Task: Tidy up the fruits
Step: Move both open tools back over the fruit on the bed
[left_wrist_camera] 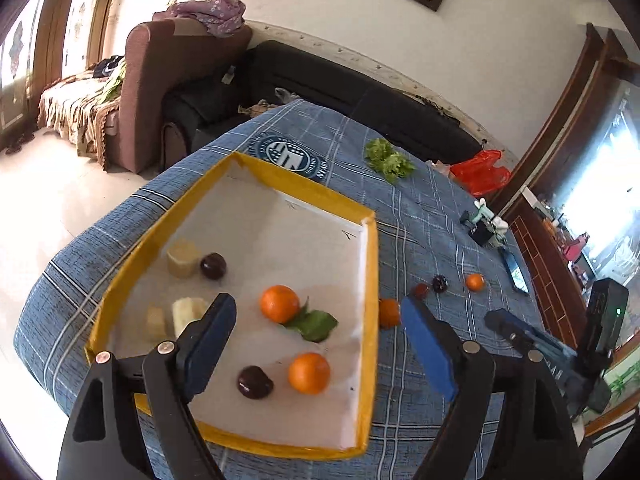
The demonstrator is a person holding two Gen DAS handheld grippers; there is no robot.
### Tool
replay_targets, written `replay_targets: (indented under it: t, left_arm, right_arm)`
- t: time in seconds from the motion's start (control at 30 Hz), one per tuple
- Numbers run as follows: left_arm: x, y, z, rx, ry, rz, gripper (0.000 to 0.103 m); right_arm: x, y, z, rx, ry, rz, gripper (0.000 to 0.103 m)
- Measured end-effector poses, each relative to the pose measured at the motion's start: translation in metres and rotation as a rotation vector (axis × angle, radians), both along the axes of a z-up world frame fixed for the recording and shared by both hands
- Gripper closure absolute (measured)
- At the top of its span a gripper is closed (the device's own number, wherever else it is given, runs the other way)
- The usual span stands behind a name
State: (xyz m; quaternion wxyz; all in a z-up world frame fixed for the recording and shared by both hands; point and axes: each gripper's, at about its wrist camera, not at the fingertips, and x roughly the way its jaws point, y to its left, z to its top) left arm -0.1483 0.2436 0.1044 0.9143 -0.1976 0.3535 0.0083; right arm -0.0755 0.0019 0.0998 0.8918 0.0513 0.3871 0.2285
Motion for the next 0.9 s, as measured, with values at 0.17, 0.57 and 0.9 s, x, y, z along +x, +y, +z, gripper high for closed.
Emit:
replay_targets:
  t: [0.17,0.57,0.9]
  left_arm:
    - [0.001,-0.034,-0.002,0.08,0.006,-0.041,0.019]
    - [0.015,-0.079,-0.016,0.13,0.039,-0.125,0.019]
    - [0.034,-0.091,-0.033,0.119,0.057,-0.219,0.066]
  right_arm:
    - [0.004,-0.075,-0.009,0.041,0.045,-0.147,0.046]
    - [0.021,-0.125,-0.029,0.08,0.09,-0.239,0.046]
    - [0.054,-0.11,-0.043,0.038,0.1,-0.23,0.047]
